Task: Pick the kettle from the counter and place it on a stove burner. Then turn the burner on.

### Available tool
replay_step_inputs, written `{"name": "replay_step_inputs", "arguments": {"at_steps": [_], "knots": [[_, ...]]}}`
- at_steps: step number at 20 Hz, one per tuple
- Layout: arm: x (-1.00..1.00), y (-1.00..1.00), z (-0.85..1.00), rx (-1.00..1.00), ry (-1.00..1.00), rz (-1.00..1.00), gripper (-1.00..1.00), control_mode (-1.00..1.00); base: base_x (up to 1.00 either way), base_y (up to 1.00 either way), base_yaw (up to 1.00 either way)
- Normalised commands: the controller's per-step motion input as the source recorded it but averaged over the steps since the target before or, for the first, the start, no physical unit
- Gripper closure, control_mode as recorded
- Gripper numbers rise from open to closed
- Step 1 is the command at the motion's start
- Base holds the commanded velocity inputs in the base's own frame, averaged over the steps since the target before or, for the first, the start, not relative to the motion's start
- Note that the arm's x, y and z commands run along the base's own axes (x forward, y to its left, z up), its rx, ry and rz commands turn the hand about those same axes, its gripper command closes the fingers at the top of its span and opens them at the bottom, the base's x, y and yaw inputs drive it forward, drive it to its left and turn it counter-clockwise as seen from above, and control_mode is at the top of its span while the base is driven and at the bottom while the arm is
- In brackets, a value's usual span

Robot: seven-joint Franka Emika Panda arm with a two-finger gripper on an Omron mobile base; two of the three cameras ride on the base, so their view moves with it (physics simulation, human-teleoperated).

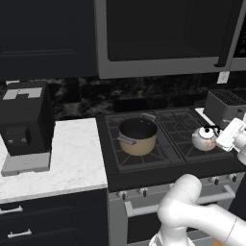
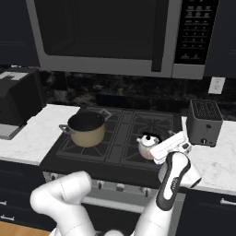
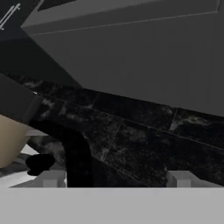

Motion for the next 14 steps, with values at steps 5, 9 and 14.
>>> {"name": "replay_step_inputs", "arguments": {"at_steps": [5, 9, 14], "knots": [[-0.07, 0.32, -0.08, -0.09, 0.00, 0.00, -1.00, -1.00, 0.00, 0.00, 0.00], [0.05, 0.06, 0.00, -0.03, 0.00, 0.00, -1.00, -1.00, 0.00, 0.00, 0.00], [0.26, 0.01, 0.00, -0.01, 0.00, 0.00, -1.00, -1.00, 0.00, 0.00, 0.00]]}}
